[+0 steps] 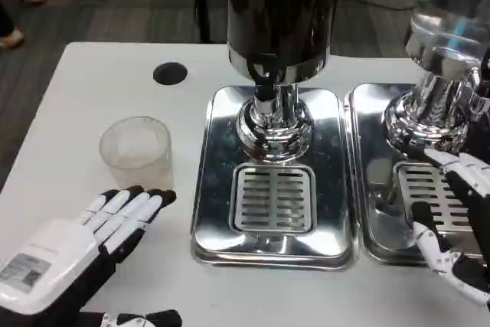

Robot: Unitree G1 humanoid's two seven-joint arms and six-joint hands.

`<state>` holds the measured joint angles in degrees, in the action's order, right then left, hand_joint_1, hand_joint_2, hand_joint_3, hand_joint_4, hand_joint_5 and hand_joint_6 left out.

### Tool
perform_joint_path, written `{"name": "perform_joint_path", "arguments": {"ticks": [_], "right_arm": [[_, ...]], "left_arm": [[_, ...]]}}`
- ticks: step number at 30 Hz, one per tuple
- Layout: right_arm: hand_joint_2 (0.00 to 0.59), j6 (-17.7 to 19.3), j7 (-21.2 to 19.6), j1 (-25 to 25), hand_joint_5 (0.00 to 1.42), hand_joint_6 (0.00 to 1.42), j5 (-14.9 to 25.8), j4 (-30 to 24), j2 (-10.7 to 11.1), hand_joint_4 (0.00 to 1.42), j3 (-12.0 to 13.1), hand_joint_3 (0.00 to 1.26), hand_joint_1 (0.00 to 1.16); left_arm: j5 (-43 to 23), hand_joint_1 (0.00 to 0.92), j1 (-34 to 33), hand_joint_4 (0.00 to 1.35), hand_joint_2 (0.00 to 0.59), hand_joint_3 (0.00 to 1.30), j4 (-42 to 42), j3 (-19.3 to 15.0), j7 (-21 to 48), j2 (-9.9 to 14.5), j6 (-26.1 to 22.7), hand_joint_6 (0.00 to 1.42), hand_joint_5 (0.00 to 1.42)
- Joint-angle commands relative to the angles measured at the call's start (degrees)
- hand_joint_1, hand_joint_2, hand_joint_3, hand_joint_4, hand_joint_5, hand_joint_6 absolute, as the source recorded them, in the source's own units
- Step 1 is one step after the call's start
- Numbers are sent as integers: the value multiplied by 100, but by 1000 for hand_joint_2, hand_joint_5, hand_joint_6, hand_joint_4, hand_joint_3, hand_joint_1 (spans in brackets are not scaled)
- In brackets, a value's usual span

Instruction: Grasp the cup under the faucet to collect the drink, then remove the cup.

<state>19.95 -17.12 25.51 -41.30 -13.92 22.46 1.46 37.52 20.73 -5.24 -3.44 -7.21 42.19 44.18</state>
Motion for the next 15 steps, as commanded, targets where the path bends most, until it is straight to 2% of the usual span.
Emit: {"name": "perform_joint_path", "arguments": {"ticks": [1,15], "right_arm": [[484,52,-1,55,195,227,-2,-81,-4,243,10,259,453],[484,33,24,-105,204,227,66,67,1,246,0,259,453]], "left_arm": [[-62,0,3,0,83,0,-62,17,61,87,74,4,0],[-113,0,-10,0,81,0,-51,14,97,87,-2,7,0]]}}
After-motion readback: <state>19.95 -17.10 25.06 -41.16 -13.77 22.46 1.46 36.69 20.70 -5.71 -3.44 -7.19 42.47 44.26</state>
